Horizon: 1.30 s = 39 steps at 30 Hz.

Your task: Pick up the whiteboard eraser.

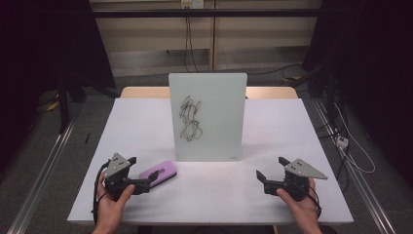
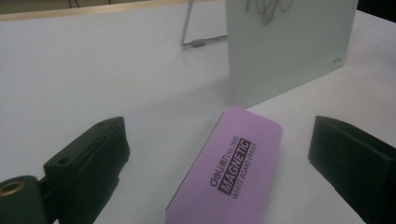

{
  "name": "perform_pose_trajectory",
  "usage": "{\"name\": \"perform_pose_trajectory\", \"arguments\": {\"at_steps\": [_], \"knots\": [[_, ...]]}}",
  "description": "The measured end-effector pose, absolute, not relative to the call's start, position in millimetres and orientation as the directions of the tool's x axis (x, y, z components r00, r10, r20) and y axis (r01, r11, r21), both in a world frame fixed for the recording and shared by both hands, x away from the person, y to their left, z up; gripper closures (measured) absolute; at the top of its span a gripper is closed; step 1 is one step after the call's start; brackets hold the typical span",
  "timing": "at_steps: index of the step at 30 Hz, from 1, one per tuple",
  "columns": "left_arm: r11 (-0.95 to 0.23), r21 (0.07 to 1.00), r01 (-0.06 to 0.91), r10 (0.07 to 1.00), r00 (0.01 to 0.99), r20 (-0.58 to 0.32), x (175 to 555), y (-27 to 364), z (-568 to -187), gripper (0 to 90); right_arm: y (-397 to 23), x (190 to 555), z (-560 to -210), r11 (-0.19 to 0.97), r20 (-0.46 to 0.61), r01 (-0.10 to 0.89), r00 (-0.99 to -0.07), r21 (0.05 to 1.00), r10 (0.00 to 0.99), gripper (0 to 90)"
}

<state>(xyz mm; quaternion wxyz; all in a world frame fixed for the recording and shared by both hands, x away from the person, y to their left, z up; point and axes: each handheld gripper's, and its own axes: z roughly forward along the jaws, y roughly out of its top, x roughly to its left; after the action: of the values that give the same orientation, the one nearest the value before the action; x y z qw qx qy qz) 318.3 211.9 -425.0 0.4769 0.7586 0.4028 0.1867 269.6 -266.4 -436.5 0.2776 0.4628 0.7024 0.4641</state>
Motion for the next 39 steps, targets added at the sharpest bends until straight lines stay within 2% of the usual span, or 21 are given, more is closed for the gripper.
{"name": "perform_pose_trajectory", "arguments": {"at_steps": [11, 15, 23, 31, 39], "knots": [[-0.248, 0.856, 0.455, 0.77, 0.628, -0.111, 324, 212, -422, 4.8, -267, 270, -437, 0.135, 0.051, 0.401, -0.421, 0.906, 0.906, 7.2], [-0.244, 0.84, 0.485, 0.759, 0.634, -0.146, 326, 215, -420, 5.4, -267, 270, -436, 0.138, 0.05, 0.398, -0.426, 0.907, 0.903, 7.2], [-0.336, 0.846, 0.413, 0.772, 0.636, -0.004, 330, 213, -414, 6.9, -267, 270, -436, 0.135, 0.056, 0.402, -0.429, 0.906, 0.902, 6.4], [-0.387, 0.805, 0.45, 0.706, 0.706, -0.055, 335, 211, -408, 11.5, -267, 271, -436, 0.134, 0.061, 0.406, -0.432, 0.904, 0.9, 6.4], [-0.462, 0.758, 0.46, 0.641, 0.764, -0.072, 340, 206, -407, 10.4, -266, 272, -436, 0.137, 0.062, 0.408, -0.438, 0.903, 0.897, 6.1]]}}
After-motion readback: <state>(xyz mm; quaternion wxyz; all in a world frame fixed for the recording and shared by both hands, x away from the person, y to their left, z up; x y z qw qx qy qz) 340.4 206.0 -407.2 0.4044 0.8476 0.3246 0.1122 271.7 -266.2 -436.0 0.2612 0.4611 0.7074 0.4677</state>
